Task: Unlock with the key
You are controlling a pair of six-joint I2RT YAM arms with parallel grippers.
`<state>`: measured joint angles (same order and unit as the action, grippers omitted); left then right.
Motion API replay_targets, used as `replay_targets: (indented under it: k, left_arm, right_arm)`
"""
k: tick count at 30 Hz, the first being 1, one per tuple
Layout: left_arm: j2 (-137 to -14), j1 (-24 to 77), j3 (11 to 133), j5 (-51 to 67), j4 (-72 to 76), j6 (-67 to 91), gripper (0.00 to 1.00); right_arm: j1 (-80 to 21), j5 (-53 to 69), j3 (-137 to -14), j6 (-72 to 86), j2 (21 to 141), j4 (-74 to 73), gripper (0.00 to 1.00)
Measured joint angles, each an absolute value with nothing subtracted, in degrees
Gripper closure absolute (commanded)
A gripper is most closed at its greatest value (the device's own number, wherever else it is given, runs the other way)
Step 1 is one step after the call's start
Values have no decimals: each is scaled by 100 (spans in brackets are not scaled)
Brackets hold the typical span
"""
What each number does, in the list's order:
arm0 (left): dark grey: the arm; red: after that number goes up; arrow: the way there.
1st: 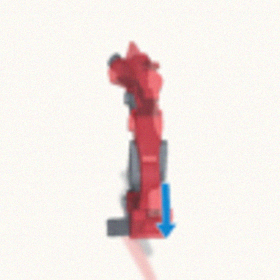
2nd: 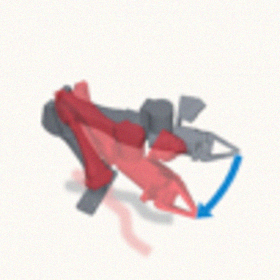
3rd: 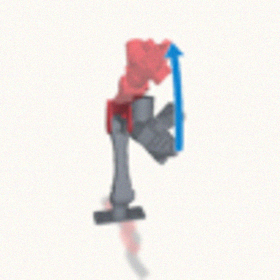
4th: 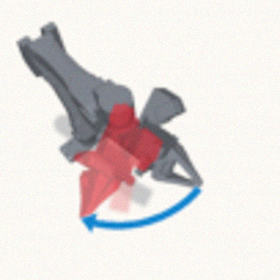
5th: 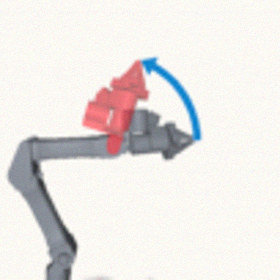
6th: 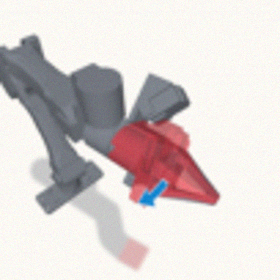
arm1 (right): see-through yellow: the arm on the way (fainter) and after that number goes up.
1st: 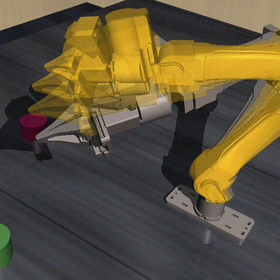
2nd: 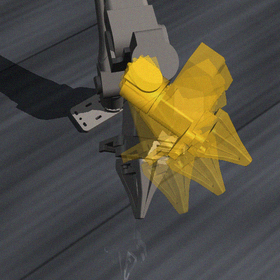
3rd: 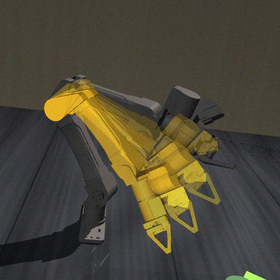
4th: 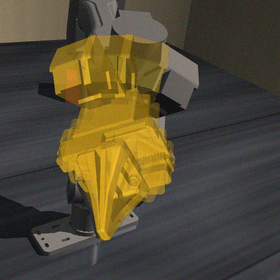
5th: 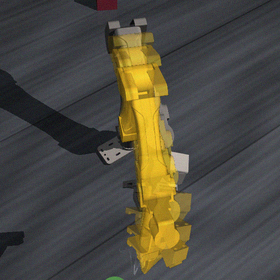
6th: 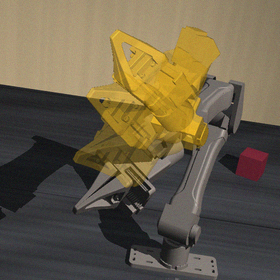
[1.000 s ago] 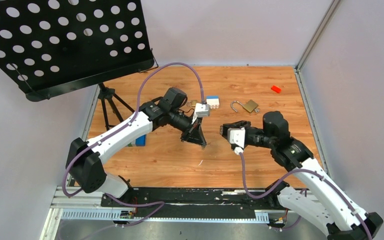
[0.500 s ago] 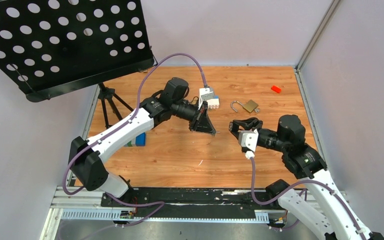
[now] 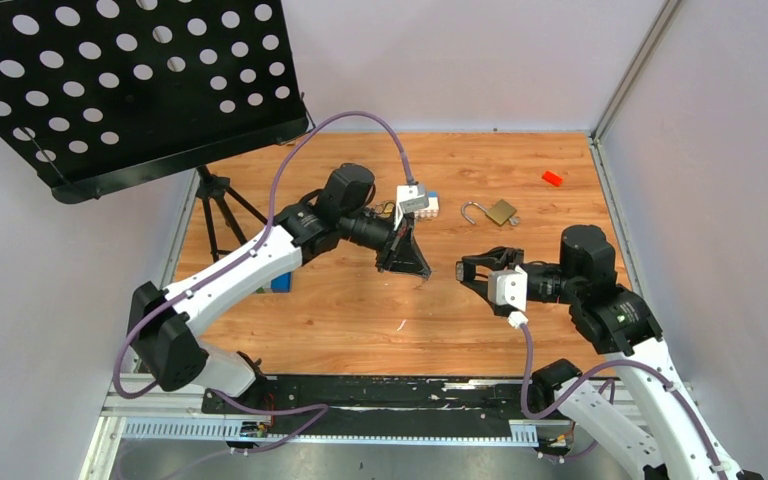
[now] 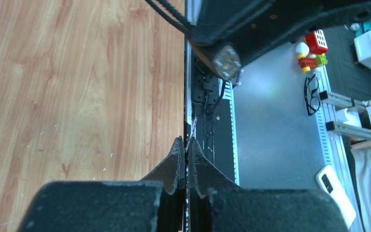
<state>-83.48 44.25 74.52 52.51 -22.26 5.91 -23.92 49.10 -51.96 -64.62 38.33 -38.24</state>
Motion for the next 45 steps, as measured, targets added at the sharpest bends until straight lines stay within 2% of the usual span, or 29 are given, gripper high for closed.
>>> replay_targets:
  k: [10, 27, 31, 32, 45]
  left_arm:
    - [-7776, 4648, 7190, 5214, -2290, -123, 100]
    - [-8062, 4790, 7568, 4834, -2558, 56, 100]
    - [-8047, 5000, 7730, 4204, -2954, -895, 100]
    - [-7891, 5336, 7745, 3570, -3192, -1911, 100]
    - [-6825, 5935, 6884, 2034, -3352, -5026, 100]
  right_arm:
    - [-2224, 5459, -5236, -6766, 4071, -4200, 100]
    - [-2182, 5669, -5236, -6901, 4224, -4257, 100]
    - [-2171, 5734, -5234, -6864, 4311, -4230, 100]
    - [-2167, 5931, -5234, -6783, 4539, -4215, 100]
    - [-2167, 6997, -5234, -6342, 5970, -4200, 100]
